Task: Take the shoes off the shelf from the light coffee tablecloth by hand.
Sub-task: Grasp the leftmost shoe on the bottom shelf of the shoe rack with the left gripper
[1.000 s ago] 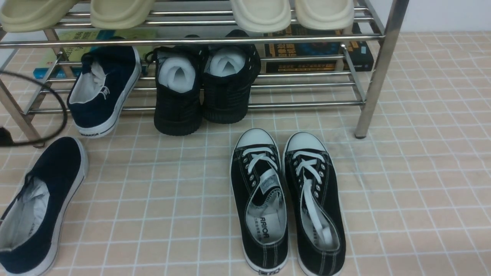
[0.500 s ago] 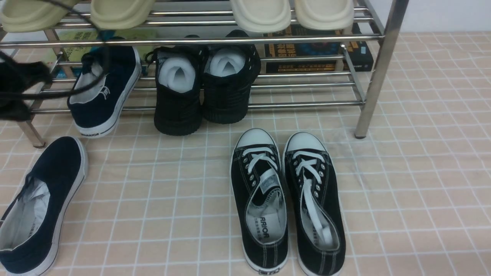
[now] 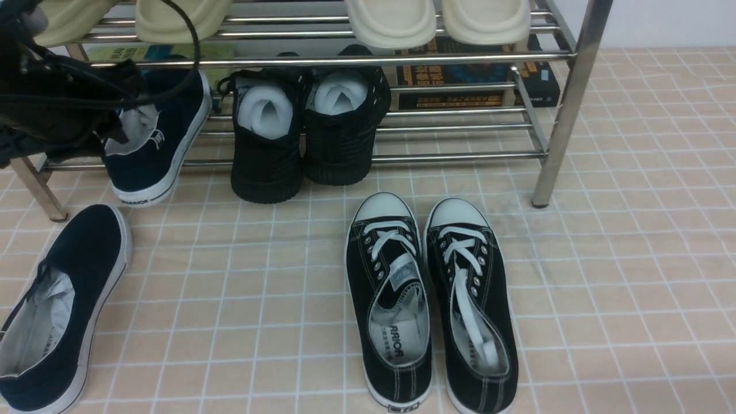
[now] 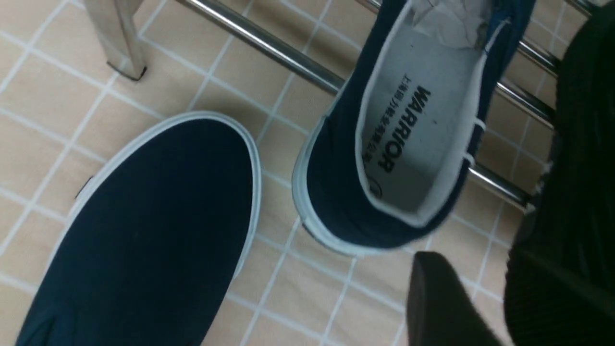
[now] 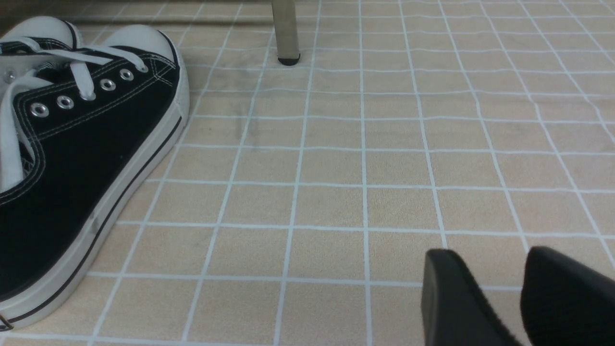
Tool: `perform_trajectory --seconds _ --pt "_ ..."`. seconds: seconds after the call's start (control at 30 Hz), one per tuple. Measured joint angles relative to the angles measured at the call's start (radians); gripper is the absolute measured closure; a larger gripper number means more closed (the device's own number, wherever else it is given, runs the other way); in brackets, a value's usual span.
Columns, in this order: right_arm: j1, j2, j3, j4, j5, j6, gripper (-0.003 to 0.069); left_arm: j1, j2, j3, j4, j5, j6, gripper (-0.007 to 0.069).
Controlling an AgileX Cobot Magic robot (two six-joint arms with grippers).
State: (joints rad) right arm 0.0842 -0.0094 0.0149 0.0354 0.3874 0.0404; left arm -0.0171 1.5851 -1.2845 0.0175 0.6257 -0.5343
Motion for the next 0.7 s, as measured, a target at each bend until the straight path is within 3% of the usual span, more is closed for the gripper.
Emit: perform_trajectory --seconds 0.23,0.47,0.7 --pt "0.0 0.0 0.0 0.0 0.0 0.0 0.042 0.0 0.07 0.0 0.064 -0.074 -0.003 0.0205" --pt "0.0 0.0 0.0 0.0 0.0 0.0 0.042 0.0 0.103 -0.001 0.22 -0.103 -0.003 0.0193" --pt "0.0 0.0 0.0 0.0 0.0 0.0 0.042 0.0 0.143 -0.003 0.241 -0.153 -0.003 0.0193"
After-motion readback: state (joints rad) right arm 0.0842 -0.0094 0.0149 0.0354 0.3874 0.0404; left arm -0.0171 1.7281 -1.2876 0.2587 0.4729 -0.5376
